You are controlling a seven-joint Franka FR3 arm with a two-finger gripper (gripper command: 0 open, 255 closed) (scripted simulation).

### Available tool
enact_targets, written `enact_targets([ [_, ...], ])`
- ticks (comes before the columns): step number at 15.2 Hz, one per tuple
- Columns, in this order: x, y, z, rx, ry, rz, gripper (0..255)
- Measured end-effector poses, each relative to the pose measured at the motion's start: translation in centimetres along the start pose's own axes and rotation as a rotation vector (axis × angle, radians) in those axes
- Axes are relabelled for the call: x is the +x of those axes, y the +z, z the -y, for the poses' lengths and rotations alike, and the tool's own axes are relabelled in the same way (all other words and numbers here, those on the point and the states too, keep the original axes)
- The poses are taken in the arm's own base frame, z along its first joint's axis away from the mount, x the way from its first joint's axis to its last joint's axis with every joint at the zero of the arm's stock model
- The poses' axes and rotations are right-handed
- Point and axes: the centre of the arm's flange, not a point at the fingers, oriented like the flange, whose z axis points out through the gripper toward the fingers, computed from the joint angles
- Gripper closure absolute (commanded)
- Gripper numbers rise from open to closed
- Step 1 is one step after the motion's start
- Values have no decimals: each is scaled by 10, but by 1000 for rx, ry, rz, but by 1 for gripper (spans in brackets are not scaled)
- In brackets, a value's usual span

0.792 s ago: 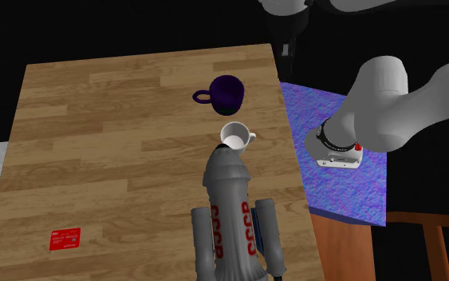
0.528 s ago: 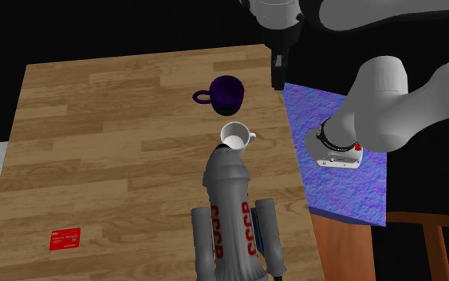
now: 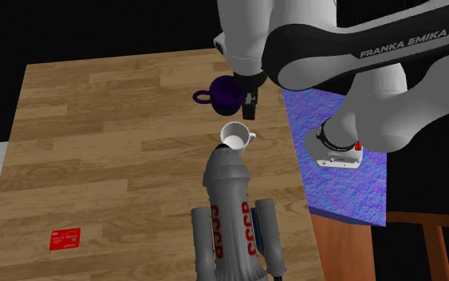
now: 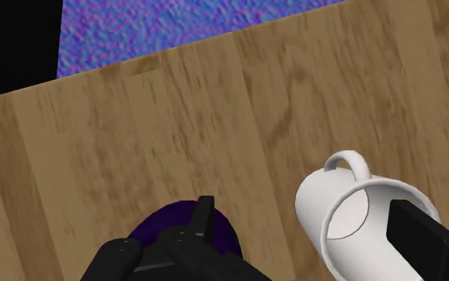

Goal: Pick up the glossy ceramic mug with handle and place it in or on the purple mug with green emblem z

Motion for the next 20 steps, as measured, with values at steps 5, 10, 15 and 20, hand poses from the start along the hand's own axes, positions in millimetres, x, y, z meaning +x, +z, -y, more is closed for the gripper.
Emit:
enact_targets([
  [5,32,39,24,17,-8,-43,0],
  [10,38,69,28,20,-9,-53,0],
  [15,39,88,30,20,-9,-53,0],
  [20,40,89,30,20,-9,-54,255],
])
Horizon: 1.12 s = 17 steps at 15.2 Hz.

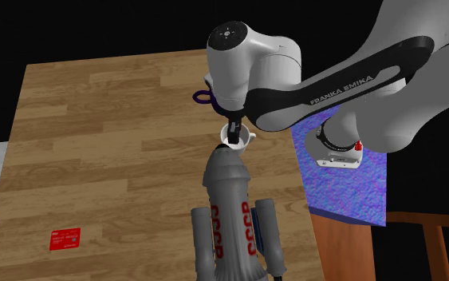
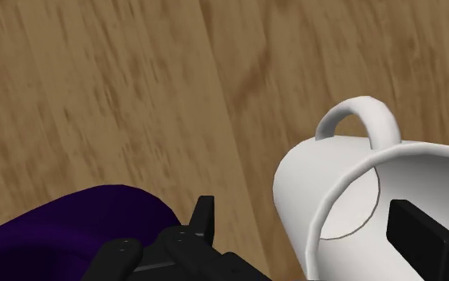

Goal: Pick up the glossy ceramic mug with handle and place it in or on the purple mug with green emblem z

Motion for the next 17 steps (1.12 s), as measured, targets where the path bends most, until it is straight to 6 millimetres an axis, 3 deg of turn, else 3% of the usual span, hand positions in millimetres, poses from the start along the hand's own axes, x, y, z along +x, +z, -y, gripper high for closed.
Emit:
enact_targets([
  [10,0,0,0,0,0,0,255],
  [17,-5,-32,3,0,0,0,255],
])
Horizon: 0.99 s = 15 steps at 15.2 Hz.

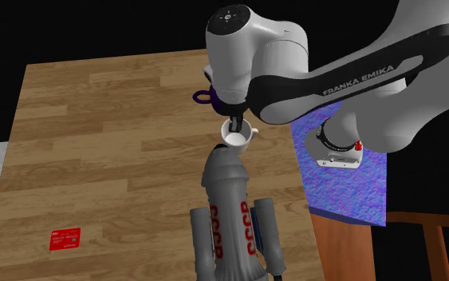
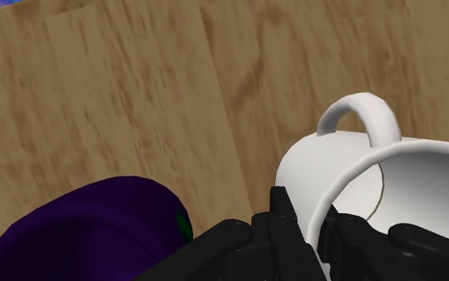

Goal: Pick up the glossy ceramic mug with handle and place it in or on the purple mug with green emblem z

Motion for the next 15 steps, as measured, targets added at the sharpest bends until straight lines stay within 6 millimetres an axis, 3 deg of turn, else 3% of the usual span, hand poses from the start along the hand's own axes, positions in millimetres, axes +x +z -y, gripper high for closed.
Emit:
enact_targets([
  [15,-8,-76,6,0,0,0,255],
])
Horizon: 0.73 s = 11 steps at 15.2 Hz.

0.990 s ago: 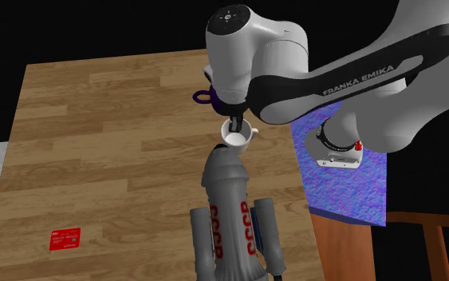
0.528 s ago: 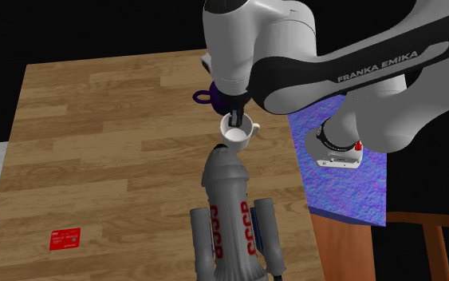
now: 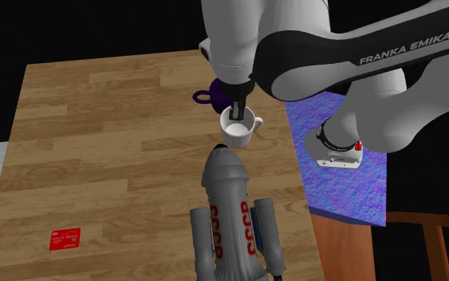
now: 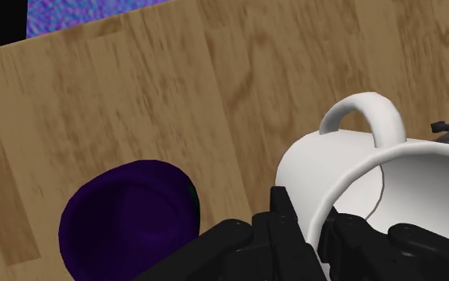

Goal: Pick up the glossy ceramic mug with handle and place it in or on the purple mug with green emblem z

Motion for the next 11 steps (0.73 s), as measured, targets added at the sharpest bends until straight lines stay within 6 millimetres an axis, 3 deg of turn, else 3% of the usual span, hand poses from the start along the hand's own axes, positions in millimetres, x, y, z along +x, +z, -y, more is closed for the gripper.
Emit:
enact_targets([
  [11,-6,-58,3,0,0,0,255],
])
